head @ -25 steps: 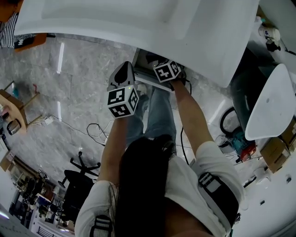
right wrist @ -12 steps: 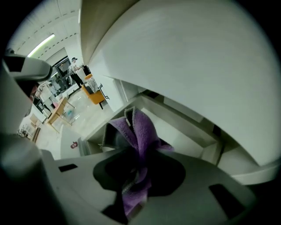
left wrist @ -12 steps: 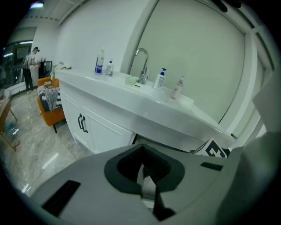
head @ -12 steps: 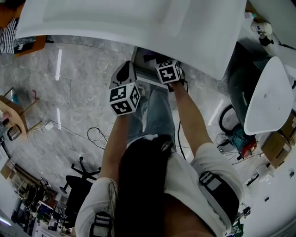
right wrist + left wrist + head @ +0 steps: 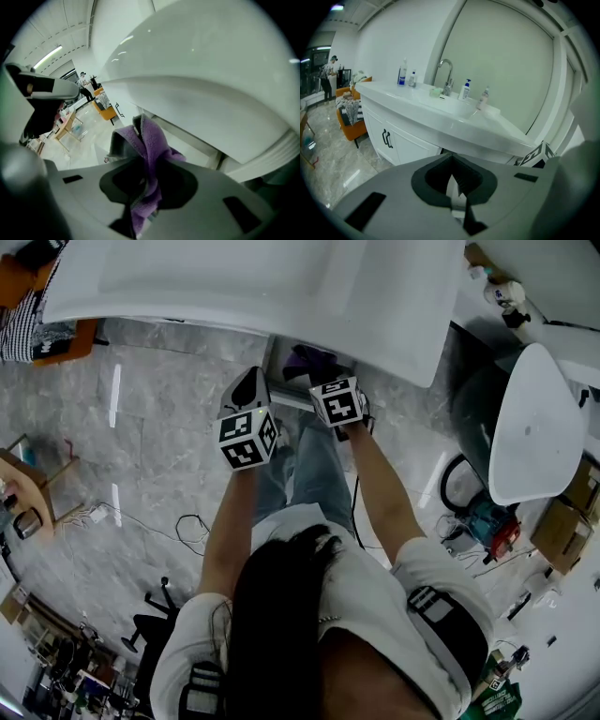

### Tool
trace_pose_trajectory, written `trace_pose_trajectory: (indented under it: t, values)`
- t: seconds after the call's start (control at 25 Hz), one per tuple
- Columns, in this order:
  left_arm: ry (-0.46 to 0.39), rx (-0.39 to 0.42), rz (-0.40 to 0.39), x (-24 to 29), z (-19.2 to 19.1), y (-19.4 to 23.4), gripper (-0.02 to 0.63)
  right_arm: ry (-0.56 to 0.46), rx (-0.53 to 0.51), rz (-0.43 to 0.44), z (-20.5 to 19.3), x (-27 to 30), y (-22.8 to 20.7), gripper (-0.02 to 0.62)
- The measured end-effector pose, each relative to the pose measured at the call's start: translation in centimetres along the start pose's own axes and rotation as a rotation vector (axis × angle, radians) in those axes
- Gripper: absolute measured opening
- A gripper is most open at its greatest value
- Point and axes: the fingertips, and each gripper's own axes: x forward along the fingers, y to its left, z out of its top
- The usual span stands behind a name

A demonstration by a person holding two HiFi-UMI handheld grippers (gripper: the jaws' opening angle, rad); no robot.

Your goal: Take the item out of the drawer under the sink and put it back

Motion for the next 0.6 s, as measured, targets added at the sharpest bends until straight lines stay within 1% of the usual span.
trace_pose_trajectory:
  t: [0.28,0.44,0.6]
  values:
    - [-0.026,0.018,-0.035,-2.2,0.8,-0.3,0.003,-0.101,0.074,-0.017,1.3,-4.4,1.7,0.098]
    - [-0.056,0.03,-0.073,-3.1,1.7,-1.3,0.003,-0.183,0.108,-0.03,2.3,-7.4,2.5,0.098]
    - [-0.098,0.048,-0.126,-4.5,2.5,-2.5,0.004,-0.279,0.155,-0.063,3.5,-10.5,3.1,0.098]
